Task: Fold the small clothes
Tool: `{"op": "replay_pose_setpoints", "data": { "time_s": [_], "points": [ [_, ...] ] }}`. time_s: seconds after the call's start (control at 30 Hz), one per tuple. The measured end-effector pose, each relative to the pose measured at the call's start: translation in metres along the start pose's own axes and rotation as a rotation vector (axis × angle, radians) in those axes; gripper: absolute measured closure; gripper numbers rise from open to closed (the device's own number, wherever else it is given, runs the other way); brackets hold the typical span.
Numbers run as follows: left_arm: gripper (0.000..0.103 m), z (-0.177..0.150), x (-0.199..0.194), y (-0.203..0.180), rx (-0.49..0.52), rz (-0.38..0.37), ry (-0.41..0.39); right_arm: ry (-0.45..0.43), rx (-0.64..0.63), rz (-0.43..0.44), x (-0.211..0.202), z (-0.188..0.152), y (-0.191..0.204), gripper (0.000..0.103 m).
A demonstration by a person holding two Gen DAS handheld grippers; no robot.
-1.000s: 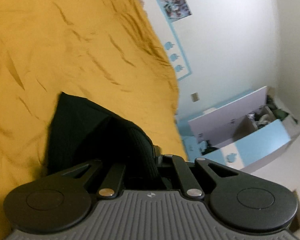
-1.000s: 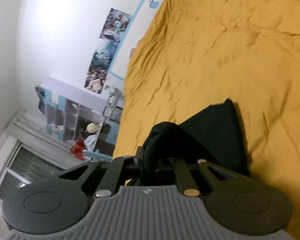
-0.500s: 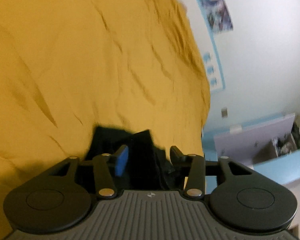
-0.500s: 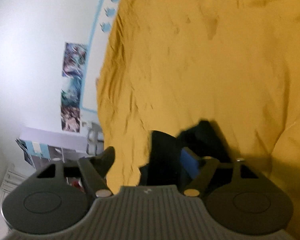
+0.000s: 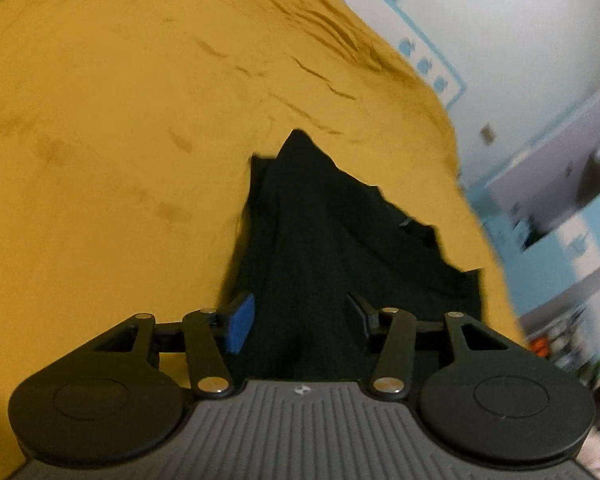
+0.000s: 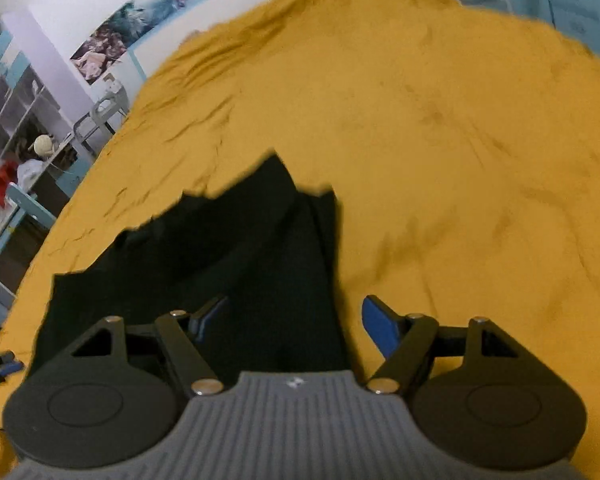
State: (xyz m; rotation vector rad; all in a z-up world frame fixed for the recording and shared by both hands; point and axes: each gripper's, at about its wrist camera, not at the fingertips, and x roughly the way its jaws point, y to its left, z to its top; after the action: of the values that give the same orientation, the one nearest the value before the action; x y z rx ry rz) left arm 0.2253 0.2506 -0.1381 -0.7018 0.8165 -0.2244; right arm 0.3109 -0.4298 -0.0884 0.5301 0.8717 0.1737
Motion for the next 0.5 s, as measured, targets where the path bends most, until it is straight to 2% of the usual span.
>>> {"op": "replay_pose_setpoints", "data": {
  "time_s": [0.03, 0.13, 0.2, 0.27, 0.33, 0.4, 0.5],
  "points": [
    [0.045, -0.014, -0.014, 0.004, -0.043, -0.028, 0.002, 0.007, 0.047, 0.042, -0.012, -0.010, -0.008, 0.033],
    [0.045, -0.052, -0.043, 0.001, -0.108, -0.051, -0.008, 0.012, 0.138, 0.132, -0.045, -0.044, -0.010, 0.033],
    [0.038, -0.074, -0.046, -0.002, -0.157, -0.061, -0.015, 0.039, 0.230, 0.201, -0.058, -0.069, -0.010, 0.032],
    [0.037, -0.089, -0.034, -0.001, -0.235, -0.073, -0.006, 0.076, 0.331, 0.237, -0.058, -0.091, -0.007, 0.032],
    [0.037, -0.097, -0.026, 0.005, -0.283, -0.072, -0.006, 0.112, 0.397, 0.240, -0.048, -0.106, 0.002, 0.032],
    [0.037, -0.096, -0.016, 0.004, -0.283, -0.046, -0.036, 0.117, 0.440, 0.193, -0.038, -0.117, 0.005, 0.032],
    [0.034, -0.092, -0.004, 0.000, -0.312, -0.014, -0.057, 0.060, 0.496, 0.146, -0.017, -0.123, 0.004, 0.032]
  ]
}}
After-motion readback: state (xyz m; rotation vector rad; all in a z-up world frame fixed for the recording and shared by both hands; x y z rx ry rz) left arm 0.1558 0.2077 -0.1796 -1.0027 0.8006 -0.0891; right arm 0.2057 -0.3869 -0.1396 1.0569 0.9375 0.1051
